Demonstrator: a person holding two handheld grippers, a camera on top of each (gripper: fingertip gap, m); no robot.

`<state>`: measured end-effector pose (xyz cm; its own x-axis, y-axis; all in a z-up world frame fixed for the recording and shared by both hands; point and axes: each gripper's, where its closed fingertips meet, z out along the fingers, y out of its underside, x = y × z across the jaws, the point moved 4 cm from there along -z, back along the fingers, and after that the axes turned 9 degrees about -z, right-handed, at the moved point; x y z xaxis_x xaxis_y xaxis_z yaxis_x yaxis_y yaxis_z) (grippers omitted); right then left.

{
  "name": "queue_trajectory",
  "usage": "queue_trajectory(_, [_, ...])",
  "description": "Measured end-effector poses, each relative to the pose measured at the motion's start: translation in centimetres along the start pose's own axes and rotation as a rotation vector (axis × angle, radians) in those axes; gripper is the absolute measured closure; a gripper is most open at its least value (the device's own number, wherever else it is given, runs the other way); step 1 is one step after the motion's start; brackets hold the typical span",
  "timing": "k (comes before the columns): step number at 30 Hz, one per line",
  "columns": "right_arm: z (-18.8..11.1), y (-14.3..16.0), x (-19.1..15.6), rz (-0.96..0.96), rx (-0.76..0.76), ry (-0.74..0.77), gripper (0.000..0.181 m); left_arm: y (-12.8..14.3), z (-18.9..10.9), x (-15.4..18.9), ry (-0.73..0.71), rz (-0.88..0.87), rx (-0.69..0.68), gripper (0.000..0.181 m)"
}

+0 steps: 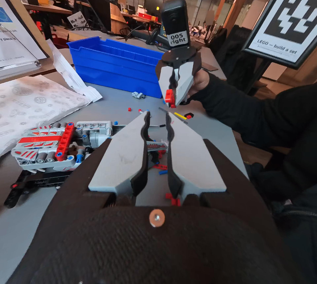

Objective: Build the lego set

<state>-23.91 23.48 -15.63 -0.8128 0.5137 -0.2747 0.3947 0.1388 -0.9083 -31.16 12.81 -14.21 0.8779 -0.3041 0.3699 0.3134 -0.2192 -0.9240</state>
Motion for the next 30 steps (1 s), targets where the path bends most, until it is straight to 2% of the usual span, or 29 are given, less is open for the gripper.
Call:
queue_trajectory(5, [-1.2,2.7,2.8,-0.112,-0.25,0.277,0.177,-0.1,-0.6,-1.1,-0.125,0.105,-0.009,0.164])
queue_trajectory(6, [-1.3,3.4,3.4,-0.13,-0.308,0.323,0.172,-0.1,-0.7,-1.5,-0.143,0.104,-0.011,0.164])
queue_trajectory(10, [-0.7,6.3,4.7,-0.133,-0.524,0.389,0.159,0.0,-0.9,-2.4,-0.207,0.109,-0.022,0.165])
queue_trajectory(11, [-0.6,6.6,4.7,-0.152,-0.558,0.395,0.162,0.1,-0.9,-2.5,-0.219,0.115,-0.028,0.165])
queue_trajectory(13, [-0.6,6.2,4.7,-0.181,-0.536,0.408,0.176,0.4,-0.9,-2.7,-0.227,0.12,-0.048,0.166])
queue_trajectory(14, [-0.7,5.9,4.6,-0.174,-0.513,0.404,0.177,0.5,-0.8,-2.8,-0.234,0.119,-0.056,0.166])
queue_trajectory(17, [-1.4,5.7,4.8,-0.141,-0.475,0.392,0.162,0.5,-0.9,-3.0,-0.249,0.118,-0.058,0.167])
queue_trajectory(22, [-2.0,3.7,4.9,-0.146,-0.327,0.418,0.159,0.3,-1.4,-3.7,-0.293,0.122,-0.046,0.168])
queue_trajectory(26, [-1.3,2.9,4.4,-0.201,-0.285,0.411,0.157,0.3,-1.6,-4.4,-0.329,0.107,-0.044,0.169])
queue_trajectory(30, [0.4,1.3,2.8,-0.272,-0.156,0.337,0.155,0.3,-2.1,-5.5,-0.394,0.091,-0.036,0.168])
